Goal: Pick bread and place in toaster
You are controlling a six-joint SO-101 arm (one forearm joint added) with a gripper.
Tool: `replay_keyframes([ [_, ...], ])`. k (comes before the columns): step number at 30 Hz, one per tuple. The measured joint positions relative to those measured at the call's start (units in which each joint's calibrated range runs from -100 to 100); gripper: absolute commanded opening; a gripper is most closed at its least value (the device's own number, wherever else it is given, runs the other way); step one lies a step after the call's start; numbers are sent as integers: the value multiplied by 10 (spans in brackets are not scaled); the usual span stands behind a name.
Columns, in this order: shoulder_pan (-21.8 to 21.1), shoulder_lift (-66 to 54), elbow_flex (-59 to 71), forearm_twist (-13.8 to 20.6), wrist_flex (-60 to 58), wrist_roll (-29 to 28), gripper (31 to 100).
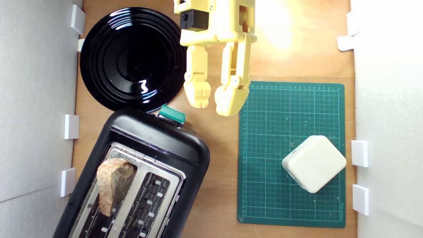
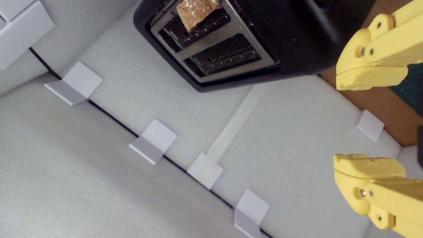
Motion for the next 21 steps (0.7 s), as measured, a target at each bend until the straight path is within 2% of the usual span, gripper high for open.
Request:
replay_keyframes([
  [7,-5,-62,124,1,0,0,576],
  [13,-28,-123,225,-4,0,9,446],
  [21,-34,-208,340,-17,0,12,385],
])
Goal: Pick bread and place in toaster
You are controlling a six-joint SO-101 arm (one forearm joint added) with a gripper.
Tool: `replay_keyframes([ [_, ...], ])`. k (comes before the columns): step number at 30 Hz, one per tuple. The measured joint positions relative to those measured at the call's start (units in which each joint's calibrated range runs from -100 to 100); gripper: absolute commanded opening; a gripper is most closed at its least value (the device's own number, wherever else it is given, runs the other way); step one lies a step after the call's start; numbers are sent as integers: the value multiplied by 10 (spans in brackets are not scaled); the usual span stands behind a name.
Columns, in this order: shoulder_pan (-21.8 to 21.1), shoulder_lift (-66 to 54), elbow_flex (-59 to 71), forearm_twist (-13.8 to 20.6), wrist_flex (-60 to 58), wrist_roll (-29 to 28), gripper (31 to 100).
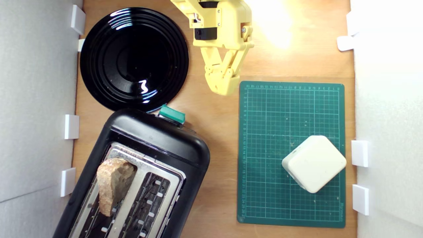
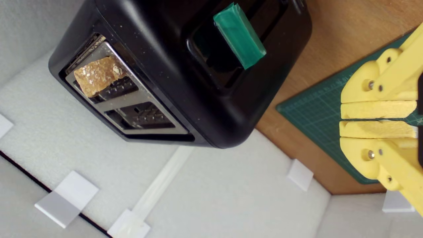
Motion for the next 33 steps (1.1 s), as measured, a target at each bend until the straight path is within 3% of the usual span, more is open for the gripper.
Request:
replay_keyframes([
  [11,-3,-123,179,-54,0,47,382],
  [22,-2,-255,334,-56,0,49,382],
  [33,-16,-274,395,-56,0,49,382],
])
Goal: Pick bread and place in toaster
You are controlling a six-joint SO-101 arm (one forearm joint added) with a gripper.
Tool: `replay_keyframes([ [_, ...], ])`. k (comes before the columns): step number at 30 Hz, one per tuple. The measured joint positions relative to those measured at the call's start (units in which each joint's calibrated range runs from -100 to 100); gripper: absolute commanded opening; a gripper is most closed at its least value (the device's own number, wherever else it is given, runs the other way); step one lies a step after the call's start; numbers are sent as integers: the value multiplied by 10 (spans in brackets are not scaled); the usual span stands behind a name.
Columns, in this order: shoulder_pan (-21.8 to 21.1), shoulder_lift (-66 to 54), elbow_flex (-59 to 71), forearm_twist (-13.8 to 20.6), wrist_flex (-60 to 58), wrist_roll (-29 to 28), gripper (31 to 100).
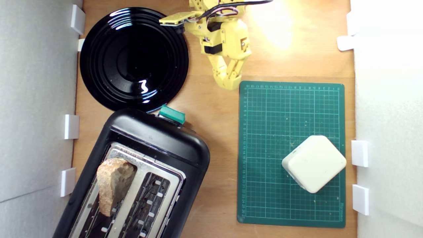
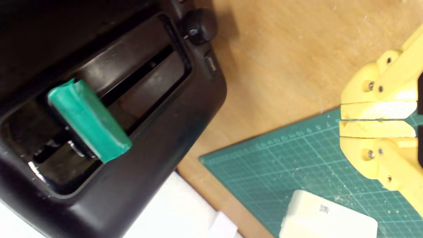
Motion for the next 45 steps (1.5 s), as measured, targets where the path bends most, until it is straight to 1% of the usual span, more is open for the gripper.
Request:
replay_keyframes([
  [29,2,1,18,0,0,-11,382],
  [35,2,1,18,0,39,-11,382],
  [45,2,1,18,0,42,-11,382],
])
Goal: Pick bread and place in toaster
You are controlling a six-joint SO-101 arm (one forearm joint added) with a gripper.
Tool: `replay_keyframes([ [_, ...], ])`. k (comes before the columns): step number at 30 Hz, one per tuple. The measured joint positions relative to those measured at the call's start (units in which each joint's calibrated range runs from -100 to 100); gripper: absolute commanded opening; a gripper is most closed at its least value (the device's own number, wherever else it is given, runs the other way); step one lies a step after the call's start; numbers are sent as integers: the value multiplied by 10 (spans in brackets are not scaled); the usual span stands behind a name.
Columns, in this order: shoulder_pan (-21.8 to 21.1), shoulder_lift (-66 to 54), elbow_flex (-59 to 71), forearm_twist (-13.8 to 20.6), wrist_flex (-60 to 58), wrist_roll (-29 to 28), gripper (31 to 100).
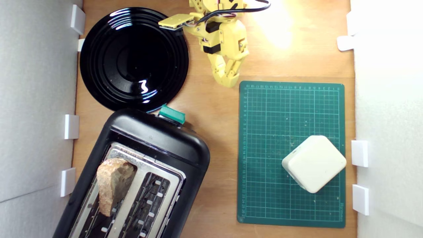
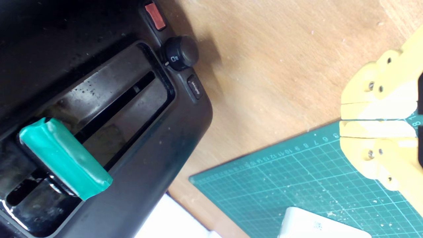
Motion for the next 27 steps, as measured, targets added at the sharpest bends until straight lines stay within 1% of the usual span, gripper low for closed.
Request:
replay_keyframes([
  [27,0,0,0,4,5,0,383],
])
